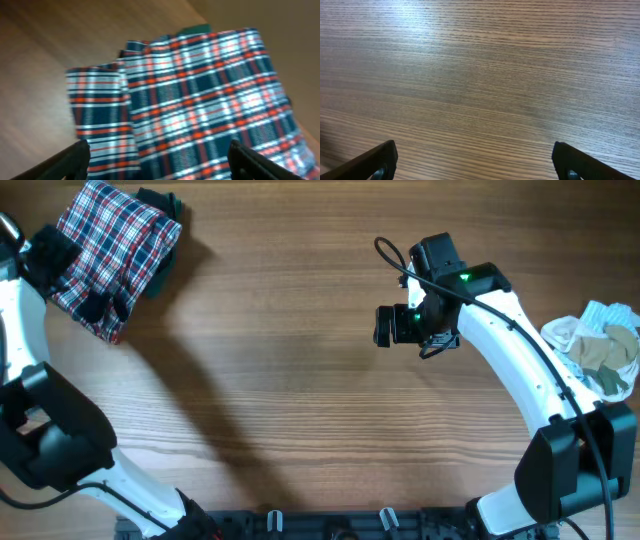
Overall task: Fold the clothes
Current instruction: 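Place the plaid bundle beside the green garment and adjust with left gripper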
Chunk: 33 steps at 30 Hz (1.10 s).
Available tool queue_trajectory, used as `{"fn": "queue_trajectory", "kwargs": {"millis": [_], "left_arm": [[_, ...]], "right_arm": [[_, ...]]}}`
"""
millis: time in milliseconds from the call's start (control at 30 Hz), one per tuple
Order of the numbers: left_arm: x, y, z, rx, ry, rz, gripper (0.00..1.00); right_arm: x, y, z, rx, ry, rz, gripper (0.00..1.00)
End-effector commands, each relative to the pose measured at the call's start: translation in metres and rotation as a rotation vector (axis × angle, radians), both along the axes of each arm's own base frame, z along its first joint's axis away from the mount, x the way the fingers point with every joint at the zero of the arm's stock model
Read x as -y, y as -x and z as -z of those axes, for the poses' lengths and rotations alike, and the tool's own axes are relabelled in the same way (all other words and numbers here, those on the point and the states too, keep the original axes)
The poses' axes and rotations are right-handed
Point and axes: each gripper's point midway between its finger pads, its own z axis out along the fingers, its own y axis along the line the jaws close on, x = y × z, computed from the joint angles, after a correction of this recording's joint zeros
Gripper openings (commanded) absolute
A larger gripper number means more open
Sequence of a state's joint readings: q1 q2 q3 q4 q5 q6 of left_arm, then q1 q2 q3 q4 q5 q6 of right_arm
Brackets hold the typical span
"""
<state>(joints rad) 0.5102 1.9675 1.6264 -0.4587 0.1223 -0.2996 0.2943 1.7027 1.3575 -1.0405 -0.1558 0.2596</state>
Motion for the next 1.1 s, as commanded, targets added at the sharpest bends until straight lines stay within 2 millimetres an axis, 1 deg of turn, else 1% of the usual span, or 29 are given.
{"fn": "queue_trajectory", "kwargs": {"millis": [0, 33, 133, 200, 300, 333, 400, 467, 533, 600, 667, 733, 767, 800, 833, 867, 967, 1000, 1033, 1067], "left_arm": [[0.052, -0.032, -0.038, 0.117, 0.011, 0.152, 0.33], [0.065, -0.040, -0.040, 0.132, 0.003, 0.177, 0.04], [0.093, -0.064, -0.051, 0.186, -0.057, 0.203, 0.04], [0.105, -0.075, -0.047, 0.190, -0.102, 0.198, 0.04], [0.117, -0.085, -0.021, 0.153, -0.101, 0.211, 0.04], [0.117, -0.088, -0.006, 0.130, -0.093, 0.213, 0.04], [0.111, -0.091, 0.016, 0.107, -0.088, 0.204, 0.04], [0.105, -0.096, 0.033, 0.101, -0.088, 0.195, 0.04], [0.093, -0.101, 0.048, 0.098, -0.112, 0.162, 0.04], [0.089, -0.105, 0.066, 0.090, -0.114, 0.155, 0.04], [0.090, -0.104, 0.086, 0.058, -0.100, 0.156, 0.04], [0.092, -0.100, 0.116, 0.010, -0.050, 0.133, 0.04], [0.096, -0.098, 0.126, -0.006, -0.034, 0.142, 0.04], [0.099, -0.098, 0.132, -0.013, -0.021, 0.154, 0.04], [0.100, -0.098, 0.132, -0.015, -0.019, 0.157, 0.04], [0.099, -0.099, 0.126, -0.002, -0.023, 0.156, 0.04], [0.097, -0.106, 0.088, 0.070, -0.053, 0.159, 0.04], [0.096, -0.108, 0.052, 0.130, -0.075, 0.157, 0.04], [0.096, -0.108, 0.035, 0.159, -0.086, 0.156, 0.04], [0.095, -0.107, 0.004, 0.211, -0.105, 0.153, 0.04]], "right_arm": [[0.000, -0.002, 0.003, -0.011, -0.001, 0.008, 1.00], [0.000, -0.001, 0.003, -0.013, 0.000, 0.013, 1.00], [0.000, 0.000, 0.003, -0.017, 0.001, 0.013, 1.00], [0.000, 0.001, 0.003, -0.021, 0.002, 0.013, 1.00], [0.001, 0.002, 0.003, -0.027, 0.004, 0.013, 1.00], [0.001, 0.002, 0.003, -0.028, 0.005, 0.013, 1.00], [0.001, 0.003, 0.004, -0.032, 0.007, 0.012, 1.00], [0.001, 0.004, 0.004, -0.034, 0.007, 0.010, 1.00], [0.002, 0.004, 0.004, -0.035, 0.008, 0.010, 1.00], [0.001, 0.004, 0.004, -0.034, 0.008, 0.010, 1.00], [0.001, 0.004, 0.004, -0.035, 0.007, 0.011, 1.00], [0.001, 0.004, 0.004, -0.034, 0.007, 0.011, 1.00], [0.001, 0.004, 0.004, -0.035, 0.007, 0.011, 1.00], [0.001, 0.004, 0.004, -0.035, 0.007, 0.011, 1.00], [0.001, 0.004, 0.004, -0.036, 0.007, 0.011, 1.00], [0.002, 0.005, 0.004, -0.038, 0.008, 0.011, 1.00], [0.002, 0.006, 0.004, -0.045, 0.009, 0.014, 1.00], [0.002, 0.006, 0.004, -0.043, 0.009, 0.014, 1.00], [0.002, 0.006, 0.004, -0.042, 0.009, 0.014, 1.00], [0.002, 0.006, 0.004, -0.042, 0.009, 0.014, 1.00]]}}
